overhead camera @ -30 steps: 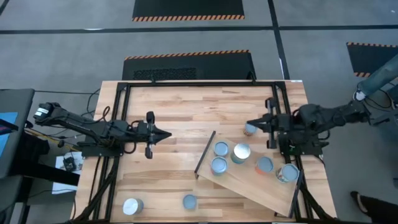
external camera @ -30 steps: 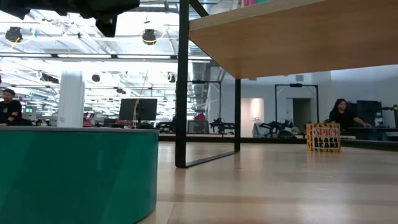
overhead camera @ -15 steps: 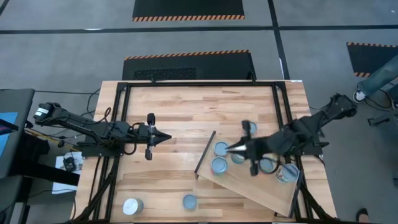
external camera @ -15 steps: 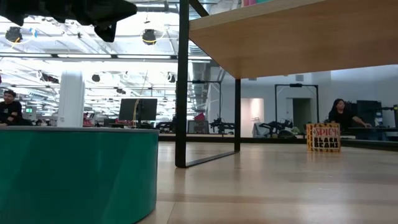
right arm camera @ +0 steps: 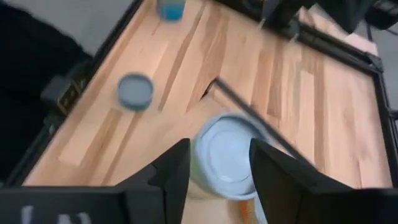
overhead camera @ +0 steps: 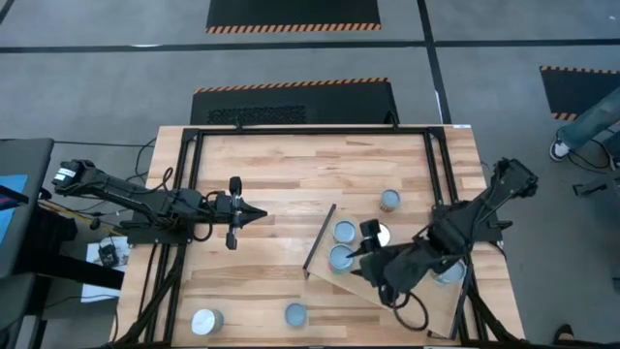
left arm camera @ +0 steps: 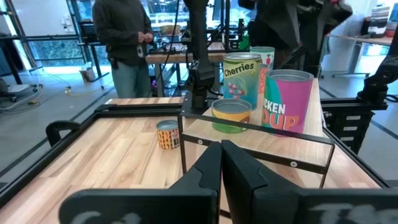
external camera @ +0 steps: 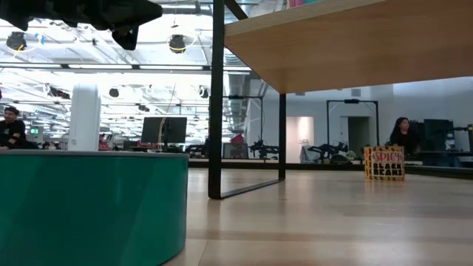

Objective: Pick and place cans onto a shelf
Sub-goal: Put the canned chicken soup on the shelf

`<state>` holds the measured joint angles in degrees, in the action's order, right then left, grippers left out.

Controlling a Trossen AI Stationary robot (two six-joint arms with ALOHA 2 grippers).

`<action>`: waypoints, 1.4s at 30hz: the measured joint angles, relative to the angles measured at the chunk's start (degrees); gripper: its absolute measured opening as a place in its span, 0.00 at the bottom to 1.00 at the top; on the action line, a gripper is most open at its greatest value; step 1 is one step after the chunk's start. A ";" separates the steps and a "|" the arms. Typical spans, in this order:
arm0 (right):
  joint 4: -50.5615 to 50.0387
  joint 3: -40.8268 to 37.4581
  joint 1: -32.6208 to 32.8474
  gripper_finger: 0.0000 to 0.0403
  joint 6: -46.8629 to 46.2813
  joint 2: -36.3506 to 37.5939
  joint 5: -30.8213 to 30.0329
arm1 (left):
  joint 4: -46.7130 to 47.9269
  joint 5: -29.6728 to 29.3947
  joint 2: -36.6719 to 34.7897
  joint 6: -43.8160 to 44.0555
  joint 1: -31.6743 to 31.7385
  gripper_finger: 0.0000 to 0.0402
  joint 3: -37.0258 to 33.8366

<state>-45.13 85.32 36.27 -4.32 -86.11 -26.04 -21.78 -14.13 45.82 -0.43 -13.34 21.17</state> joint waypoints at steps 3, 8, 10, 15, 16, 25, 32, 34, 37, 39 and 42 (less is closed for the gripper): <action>-0.46 0.28 0.53 0.49 1.55 -1.33 -0.04 | 0.04 -0.04 0.02 -0.02 0.00 0.01 0.00; -1.52 0.27 0.27 0.47 3.01 -2.50 0.20 | 0.04 -0.06 0.02 0.02 0.00 0.01 0.00; -1.68 0.24 0.22 0.44 3.69 -2.58 0.17 | 0.09 -0.08 0.02 0.02 0.00 0.01 0.02; -3.27 0.16 -0.82 0.37 3.51 -3.67 0.63 | 0.29 -0.11 0.02 0.04 0.00 0.01 0.02; -2.85 0.30 -1.19 0.36 3.51 -3.97 0.64 | 0.35 -0.11 0.02 0.04 0.00 0.01 0.02; -3.78 0.24 -1.59 0.27 4.35 -4.28 1.29 | 0.37 -0.17 0.02 0.02 0.00 0.01 0.02; -3.83 0.24 -3.19 0.18 4.33 -4.26 5.20 | 0.39 -0.19 0.02 0.07 0.00 0.01 0.04; -3.94 0.24 -3.61 0.16 4.33 -4.26 5.27 | 0.39 -0.19 0.02 0.08 -0.01 0.01 0.04; -3.95 0.24 -4.16 0.13 4.75 -4.25 5.33 | 0.39 -0.19 0.02 0.07 0.00 0.01 0.04; -3.97 0.24 -4.17 0.10 5.50 -4.19 5.39 | 0.39 -0.19 0.02 0.07 0.00 0.01 0.04; -4.10 0.24 -4.17 0.04 6.10 -3.84 5.60 | 0.39 -0.19 0.02 0.07 -0.02 0.01 0.04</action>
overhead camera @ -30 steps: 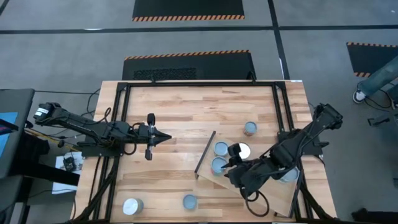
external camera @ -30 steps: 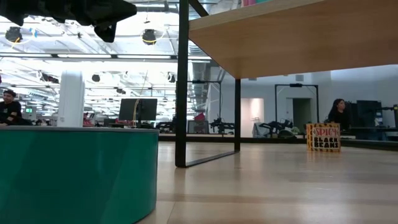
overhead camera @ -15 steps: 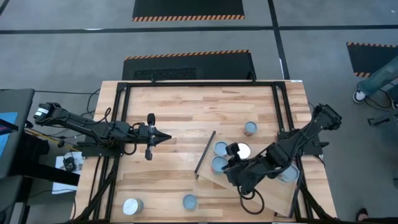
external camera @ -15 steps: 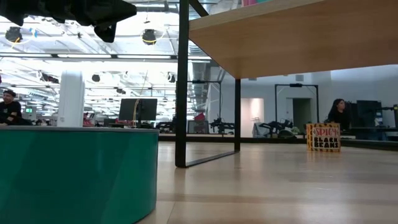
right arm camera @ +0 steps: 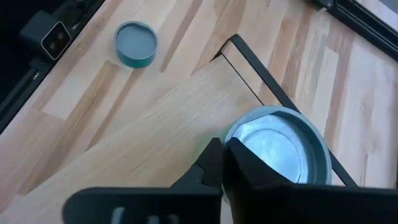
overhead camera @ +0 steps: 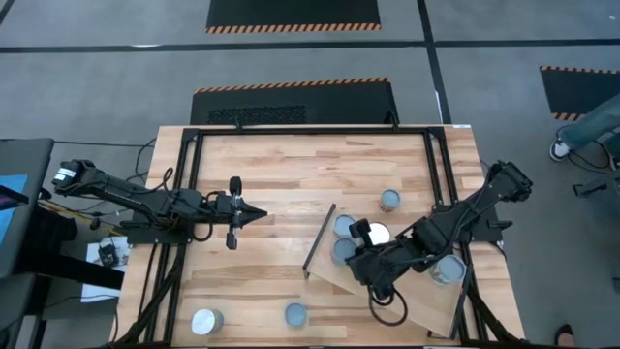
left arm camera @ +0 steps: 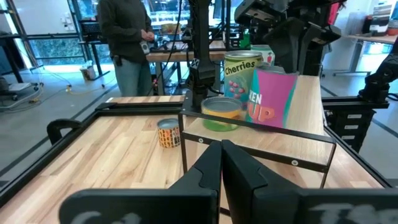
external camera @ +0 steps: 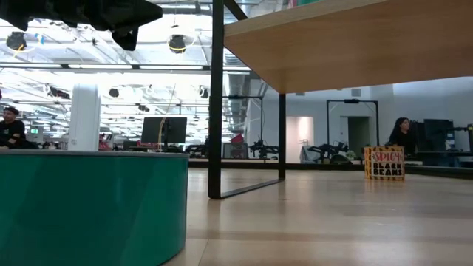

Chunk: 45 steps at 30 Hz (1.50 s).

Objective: Pick and place cans onto a shelf
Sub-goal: Put the canned chicken soup on the shelf

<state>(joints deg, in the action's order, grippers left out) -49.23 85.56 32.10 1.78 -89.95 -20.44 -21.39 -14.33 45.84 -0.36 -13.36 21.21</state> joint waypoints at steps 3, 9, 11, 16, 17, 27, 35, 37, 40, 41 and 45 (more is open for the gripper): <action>-0.17 1.18 0.34 0.02 -0.21 0.20 0.94 | 0.00 0.00 0.00 0.00 0.00 0.01 0.00; -0.50 7.85 3.84 0.04 -2.39 0.41 6.75 | 0.00 0.02 0.00 -0.02 0.02 0.01 0.00; -3.06 9.95 5.41 0.03 -5.80 0.41 8.54 | 0.02 0.02 0.00 -0.02 0.02 0.01 0.00; -12.49 13.15 10.67 0.02 -20.13 0.41 8.37 | 0.07 0.02 0.00 -0.04 0.01 0.01 0.00; -14.05 13.43 11.87 0.02 -23.54 0.41 8.45 | 0.07 0.02 0.00 -0.04 0.02 0.01 0.00; -28.30 14.56 24.58 0.02 -58.77 0.41 5.29 | 0.07 0.02 0.00 -0.02 0.00 0.01 0.00; -31.09 14.57 32.12 0.03 -75.55 0.41 1.66 | 0.07 0.00 0.00 0.35 0.02 0.01 0.00; -32.11 14.57 33.12 0.03 -77.96 0.41 0.83 | 0.07 0.00 0.00 0.37 0.01 0.01 0.00; -33.91 14.45 33.94 0.03 -81.18 0.21 0.78 | 0.07 0.02 0.00 0.56 0.01 0.01 0.00; -34.32 14.45 34.07 0.03 -81.89 -0.01 0.78 | 0.07 0.02 0.01 0.57 -0.01 0.01 0.00; -34.47 14.40 34.69 0.03 -83.47 -0.98 0.76 | 0.07 0.02 0.02 0.57 0.01 0.01 0.00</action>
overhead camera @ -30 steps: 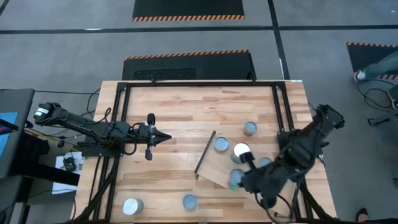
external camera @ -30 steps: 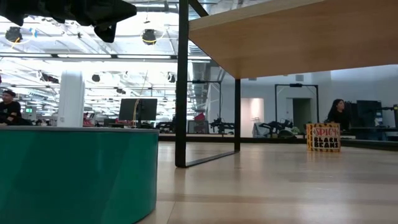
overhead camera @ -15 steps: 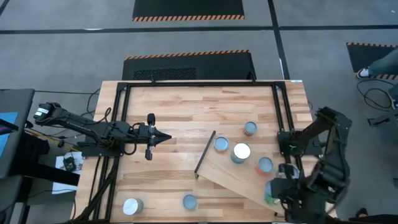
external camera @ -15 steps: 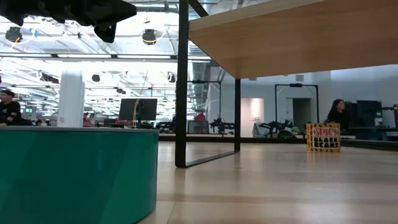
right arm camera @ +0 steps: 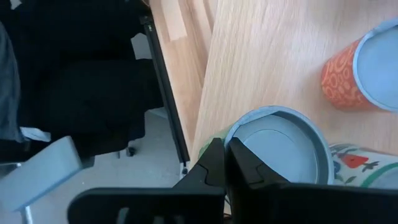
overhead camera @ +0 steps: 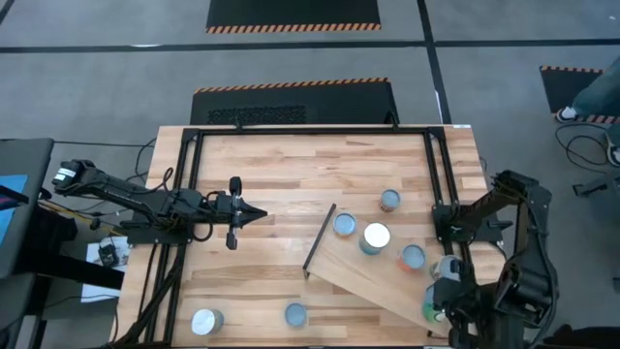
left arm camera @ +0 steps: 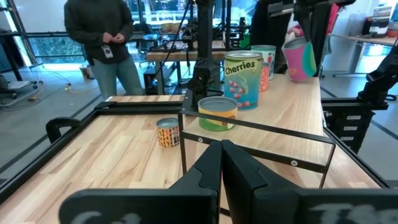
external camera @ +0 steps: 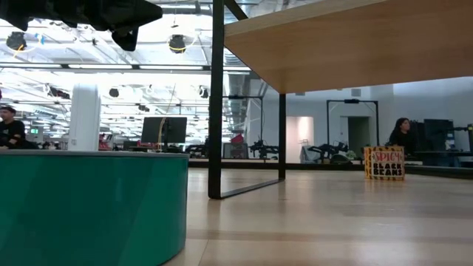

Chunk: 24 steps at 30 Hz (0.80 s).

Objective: Pick and place cans onto a shelf
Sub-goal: Put the canned chicken soup on the shelf

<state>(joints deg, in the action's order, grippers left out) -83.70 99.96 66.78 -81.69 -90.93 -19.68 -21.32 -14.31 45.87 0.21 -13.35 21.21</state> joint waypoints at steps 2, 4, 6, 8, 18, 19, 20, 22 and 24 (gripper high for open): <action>-0.49 0.00 -0.15 0.03 -0.07 -0.75 0.05 | 0.00 -0.01 0.00 0.00 -0.01 0.01 0.00; -1.31 0.00 -0.15 0.03 -0.66 -1.52 0.28 | 0.00 -0.01 -0.02 0.00 0.00 0.01 0.00; -2.82 0.02 -0.15 0.03 -0.85 -2.04 0.24 | 0.00 -0.02 0.00 0.00 -0.02 0.01 0.00; -3.68 0.08 -0.15 0.03 -0.95 -2.40 0.26 | 0.00 -0.02 0.00 0.02 -0.01 0.01 0.00; -4.19 0.04 -0.22 0.09 -3.28 -2.71 0.24 | -0.02 -0.02 0.00 0.02 0.00 0.01 0.00; -4.19 0.02 -0.22 0.11 -3.78 -2.71 0.25 | -0.02 -0.02 -0.01 0.02 0.00 0.01 0.00; -4.17 0.02 -0.22 0.12 -3.96 -2.71 0.28 | -0.02 -0.02 0.00 0.02 0.00 0.01 0.00; -4.18 0.00 -0.24 0.15 -4.02 -2.74 0.36 | -0.02 -0.02 -0.01 0.02 0.00 0.01 0.00; -4.18 -0.02 -0.22 0.16 -4.04 -2.76 0.54 | -0.02 -0.02 0.00 0.02 0.00 0.01 0.00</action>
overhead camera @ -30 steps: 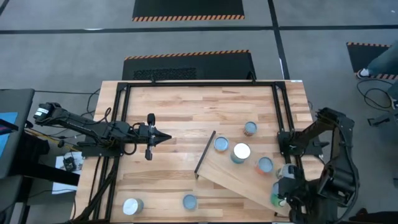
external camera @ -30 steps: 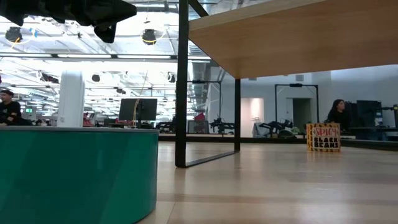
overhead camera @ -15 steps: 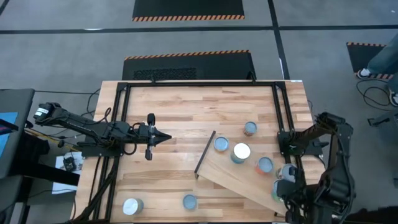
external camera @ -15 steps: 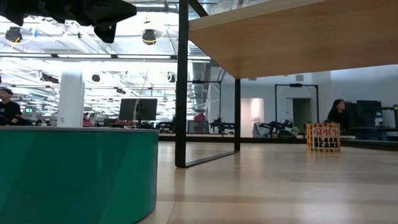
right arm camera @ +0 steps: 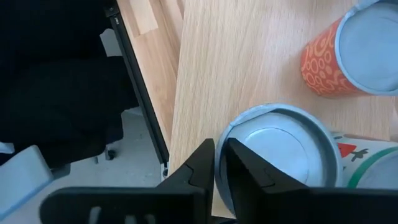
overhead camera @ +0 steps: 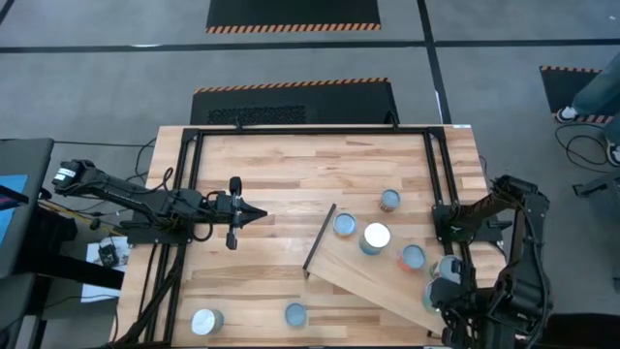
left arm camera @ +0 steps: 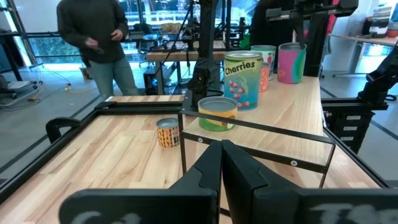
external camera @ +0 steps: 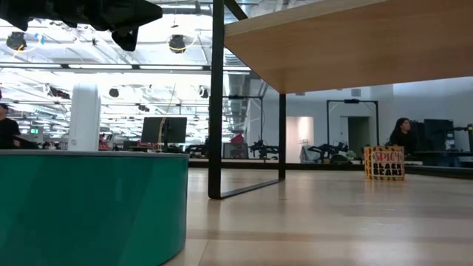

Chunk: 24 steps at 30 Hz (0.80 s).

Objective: Pick and place cans onto a shelf
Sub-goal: Put the canned chicken soup on the shelf

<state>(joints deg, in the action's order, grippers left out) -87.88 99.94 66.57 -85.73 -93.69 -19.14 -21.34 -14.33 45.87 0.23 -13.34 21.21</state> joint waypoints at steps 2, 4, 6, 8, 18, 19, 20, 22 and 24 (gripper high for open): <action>-0.02 -0.02 0.00 0.17 -0.35 0.00 0.08 | 0.00 0.00 0.00 0.00 0.00 0.01 0.00; -0.02 -0.02 0.00 0.17 -0.43 0.00 0.20 | 0.00 0.00 0.00 0.00 0.00 0.01 0.00; -0.02 -0.02 -0.02 0.18 -0.43 0.00 0.35 | 0.00 0.00 0.00 0.00 -0.02 0.01 0.00; -0.03 -0.02 -0.16 0.18 -0.75 0.00 0.35 | 0.00 0.00 0.00 0.00 0.00 0.01 0.00; -2.04 0.61 -0.77 0.18 -1.25 0.00 1.22 | -0.02 0.00 0.00 0.00 -0.01 0.01 0.00; -2.16 0.88 -0.86 0.18 -1.24 0.00 1.20 | -0.02 0.01 0.00 0.00 0.00 0.01 0.00; -2.13 1.14 -0.99 0.18 -1.21 0.00 1.20 | 0.00 0.01 -0.01 0.00 -0.01 0.01 0.00; -2.15 1.68 -1.08 0.18 -1.19 0.00 1.18 | 0.00 0.00 0.00 0.00 0.00 0.01 0.00; -2.13 1.90 -1.10 0.18 -1.18 0.00 1.14 | 0.00 0.01 0.00 0.00 0.00 0.01 0.00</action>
<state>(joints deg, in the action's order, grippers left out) -90.00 101.84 65.47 -86.91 -93.69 -18.00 -21.34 -14.32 45.87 0.23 -13.34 21.21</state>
